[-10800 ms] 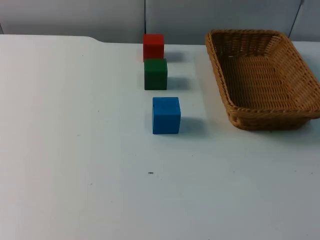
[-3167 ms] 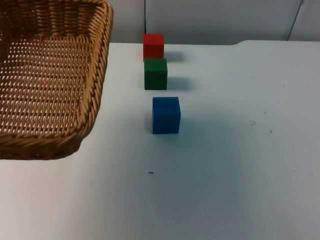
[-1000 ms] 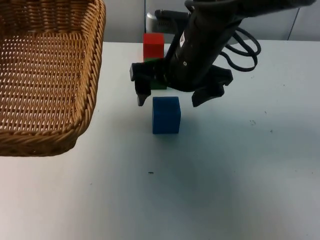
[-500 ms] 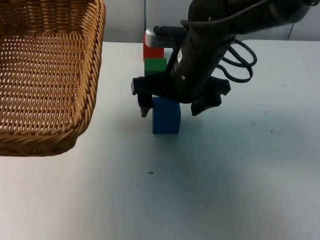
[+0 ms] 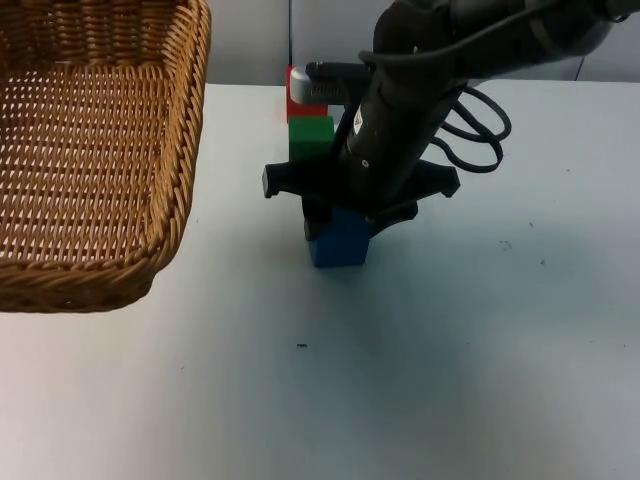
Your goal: Pick up the basket with the left hand and place the blue cube into the basket with the right hand.
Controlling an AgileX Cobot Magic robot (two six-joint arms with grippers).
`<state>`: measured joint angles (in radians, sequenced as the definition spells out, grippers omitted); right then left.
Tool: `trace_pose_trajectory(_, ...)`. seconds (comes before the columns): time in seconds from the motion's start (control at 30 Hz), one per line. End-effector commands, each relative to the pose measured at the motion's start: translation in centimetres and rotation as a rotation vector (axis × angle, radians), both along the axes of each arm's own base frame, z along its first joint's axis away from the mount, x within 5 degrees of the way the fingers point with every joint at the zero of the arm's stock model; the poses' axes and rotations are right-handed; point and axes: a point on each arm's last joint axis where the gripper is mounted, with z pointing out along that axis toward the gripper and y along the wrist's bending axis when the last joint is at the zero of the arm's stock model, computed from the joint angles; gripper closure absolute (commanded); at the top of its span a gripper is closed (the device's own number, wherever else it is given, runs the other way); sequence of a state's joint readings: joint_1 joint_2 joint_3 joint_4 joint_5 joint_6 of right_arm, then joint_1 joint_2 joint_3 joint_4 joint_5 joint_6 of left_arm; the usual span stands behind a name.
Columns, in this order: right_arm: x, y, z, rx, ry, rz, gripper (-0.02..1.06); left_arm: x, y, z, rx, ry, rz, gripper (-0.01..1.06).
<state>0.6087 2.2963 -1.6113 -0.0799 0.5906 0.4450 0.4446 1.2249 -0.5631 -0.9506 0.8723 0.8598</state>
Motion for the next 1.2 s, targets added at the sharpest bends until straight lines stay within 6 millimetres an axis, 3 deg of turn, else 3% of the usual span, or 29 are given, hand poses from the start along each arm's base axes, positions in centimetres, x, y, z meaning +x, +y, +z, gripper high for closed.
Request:
trace_pose_trajectory(0.0, 0.0, 0.2, 0.9, 0.005, -0.014, 0.006, 1.05, 0.2, 0.0, 0.6, -0.024, -0.030, 0.016, 1.05)
trace_pose_trajectory(0.23, -0.2, -0.2, 4.9, -0.012, -0.077, 0.044, 1.05, 0.2, 0.0, 0.6, -0.021, -0.029, 0.014, 1.05)
trace_pose_trajectory(0.3, -0.5, -0.5, 7.8, -0.004, -0.131, 0.079, 1.05, 0.2, 0.0, 0.5, -0.021, -0.022, 0.014, 1.05)
trace_pose_trajectory(0.33, -0.8, -0.7, 10.5, 0.015, -0.188, 0.105, 1.05, 0.2, 0.0, 0.4, -0.020, -0.020, 0.012, 1.05)
trace_pose_trajectory(0.37, -0.8, -0.7, 10.5, 0.015, -0.188, 0.105, 1.05, 0.2, 0.0, 0.4, -0.020, -0.020, 0.012, 1.05)
trace_pose_trajectory(0.5, -2.5, -1.8, 18.2, 0.069, -0.358, 0.190, 1.05, 0.2, 0.0, 0.4, -0.020, -0.019, 0.010, 1.05)
trace_pose_trajectory(0.53, -2.5, -1.8, 18.2, 0.069, -0.358, 0.190, 1.05, 0.2, 0.0, 0.4, -0.020, -0.019, 0.010, 1.05)
trace_pose_trajectory(0.67, -4.8, -3.1, 24.1, 0.119, -0.483, 0.255, 1.05, 0.2, 0.0, 0.4, -0.022, -0.018, 0.013, 1.05)
trace_pose_trajectory(0.7, -4.8, -3.1, 24.1, 0.119, -0.483, 0.255, 1.05, 0.2, 0.0, 0.4, -0.022, -0.018, 0.013, 1.05)
trace_pose_trajectory(0.8, -6.6, -3.6, 27.0, 0.199, -0.532, 0.296, 1.05, 0.2, 0.0, 0.4, -0.023, -0.017, 0.012, 1.05)
trace_pose_trajectory(0.87, -7.0, -3.5, 27.5, 0.221, -0.539, 0.329, 1.05, 0.2, 0.0, 0.4, -0.023, -0.017, 0.012, 1.05)
trace_pose_trajectory(1.0, -9.3, -0.7, 28.2, 0.296, -0.563, 0.476, 1.05, 0.2, 0.0, 0.4, -0.020, -0.018, 0.021, 1.05)
trace_pose_trajectory(1.17, -10.8, 2.3, 27.7, 0.330, -0.597, 0.542, 1.05, 0.3, 0.0, 0.4, -0.022, -0.021, 0.026, 1.05)
